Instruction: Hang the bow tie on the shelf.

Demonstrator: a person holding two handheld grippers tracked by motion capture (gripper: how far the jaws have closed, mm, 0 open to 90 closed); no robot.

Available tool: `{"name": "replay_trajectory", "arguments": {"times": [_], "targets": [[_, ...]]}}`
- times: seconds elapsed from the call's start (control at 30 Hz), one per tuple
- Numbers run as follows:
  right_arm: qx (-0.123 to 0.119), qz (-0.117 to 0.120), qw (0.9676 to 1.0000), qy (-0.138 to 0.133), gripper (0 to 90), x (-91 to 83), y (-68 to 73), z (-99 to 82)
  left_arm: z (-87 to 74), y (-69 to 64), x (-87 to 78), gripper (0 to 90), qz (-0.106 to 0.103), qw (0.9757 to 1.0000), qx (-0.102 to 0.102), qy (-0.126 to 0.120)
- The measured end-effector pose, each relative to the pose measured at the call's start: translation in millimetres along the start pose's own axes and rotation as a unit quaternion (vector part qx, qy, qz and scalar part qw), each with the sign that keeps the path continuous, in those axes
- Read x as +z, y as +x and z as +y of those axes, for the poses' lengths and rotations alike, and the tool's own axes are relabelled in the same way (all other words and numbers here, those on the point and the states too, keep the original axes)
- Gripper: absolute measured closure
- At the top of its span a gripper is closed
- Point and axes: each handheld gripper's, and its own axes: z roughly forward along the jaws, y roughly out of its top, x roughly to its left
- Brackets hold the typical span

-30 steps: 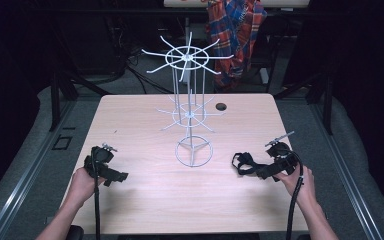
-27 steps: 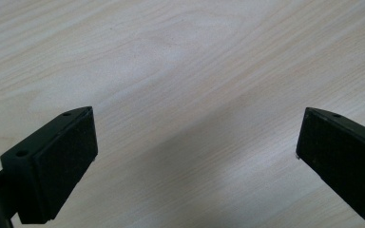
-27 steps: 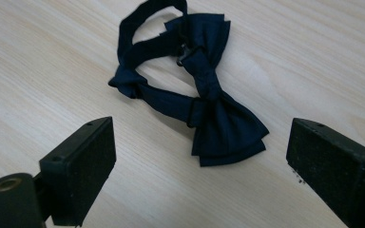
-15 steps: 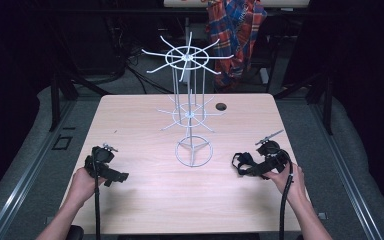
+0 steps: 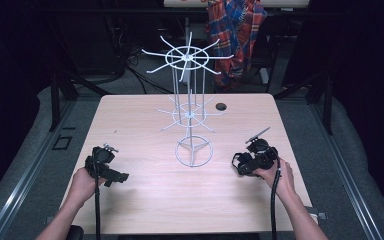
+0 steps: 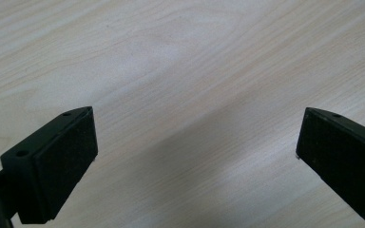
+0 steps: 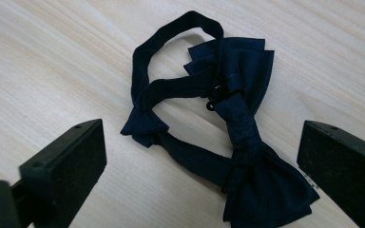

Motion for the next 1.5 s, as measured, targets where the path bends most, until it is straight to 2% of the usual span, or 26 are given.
{"name": "replay_trajectory", "arguments": {"times": [0.23, 0.3, 0.33, 0.37, 0.43, 0.47, 0.53, 0.57, 0.6, 0.63, 0.67, 0.73, 1.07, 1.1, 1.17, 1.3, 1.37, 1.47, 1.5], "targets": [[0.013, 0.000, 0.9999, 0.011, 0.0, 11.1, -0.4, 6.0, 0.2, -0.8, 0.4, 0.0, 0.001, 1.0000, 0.003, 0.001], [0.021, -0.004, 0.9998, 0.004, 0.0, 15.4, 3.6, 6.5, 0.2, -0.7, 0.3, 0.0, 0.001, 1.0000, 0.003, 0.001], [0.021, -0.004, 0.9998, 0.004, 0.0, 15.4, 3.6, 6.5, 0.2, -0.7, 0.3, 0.0, 0.001, 1.0000, 0.003, 0.001], [0.013, -0.015, 0.9996, 0.019, 0.0, 15.6, 3.5, 8.2, 0.2, -0.6, 0.3, 0.0, 0.001, 1.0000, 0.002, 0.002], [0.013, -0.018, 0.9995, 0.020, 0.0, 16.4, 3.7, 8.5, 0.3, -0.7, 0.3, 0.0, 0.001, 1.0000, 0.003, 0.002], [0.011, -0.026, 0.9993, 0.025, 1.8, 17.6, 3.7, 9.0, 0.4, -0.9, 0.4, 0.0, 0.001, 1.0000, 0.003, 0.002], [0.018, -0.022, 0.9992, 0.028, 5.0, 20.8, 3.6, 9.6, 0.4, -1.2, 0.3, 0.0, 0.001, 1.0000, 0.005, 0.003], [0.019, -0.035, 0.9987, 0.031, 12.1, 22.7, 3.5, 9.9, 0.4, -1.0, 0.1, 0.0, 0.000, 1.0000, 0.005, 0.004], [0.019, -0.035, 0.9987, 0.031, 12.1, 22.7, 3.5, 9.9, 0.2, -1.0, 0.2, 0.0, 0.001, 1.0000, 0.004, 0.004], [0.020, -0.041, 0.9985, 0.031, 17.5, 22.9, 2.7, 9.8, 0.1, -0.9, 0.3, 0.1, 0.002, 1.0000, 0.003, 0.003], [0.020, -0.041, 0.9985, 0.031, 17.5, 22.9, 2.7, 9.8, 0.1, -0.9, 0.3, 0.1, 0.002, 1.0000, 0.003, 0.003], [0.019, -0.042, 0.9983, 0.036, 27.2, 22.7, 1.7, 9.4, 0.1, -0.9, 0.4, 0.1, 0.001, 1.0000, 0.003, 0.003], [0.024, -0.039, 0.9982, 0.039, 45.2, 22.2, -5.1, 6.4, 0.1, -1.4, 0.7, 0.1, 0.002, 1.0000, 0.003, 0.004], [0.034, -0.039, 0.9983, 0.025, 47.5, 23.9, -4.4, 5.1, 0.1, -1.4, 0.7, 0.1, 0.003, 1.0000, 0.004, 0.004], [0.018, -0.042, 0.9980, 0.043, 51.8, 20.8, -6.7, 6.3, 0.1, -1.4, 0.8, 0.1, 0.003, 1.0000, 0.004, 0.004], [0.016, -0.041, 0.9984, 0.036, 60.9, 19.8, -6.8, 5.5, 0.3, -1.4, 0.9, 0.1, 0.003, 1.0000, 0.004, 0.006], [0.014, -0.037, 0.9987, 0.033, 62.5, 19.1, -6.8, 5.5, 0.3, -1.3, 0.7, 0.1, 0.002, 1.0000, 0.005, 0.007], [0.002, -0.042, 0.9985, 0.036, 67.0, 16.3, -6.0, 6.1, 0.2, -1.2, 0.8, 0.1, 0.003, 1.0000, 0.005, 0.007], [0.003, -0.043, 0.9987, 0.029, 68.5, 15.9, -5.2, 5.8, 0.1, -1.2, 0.8, 0.2, 0.003, 1.0000, 0.004, 0.007]]}}
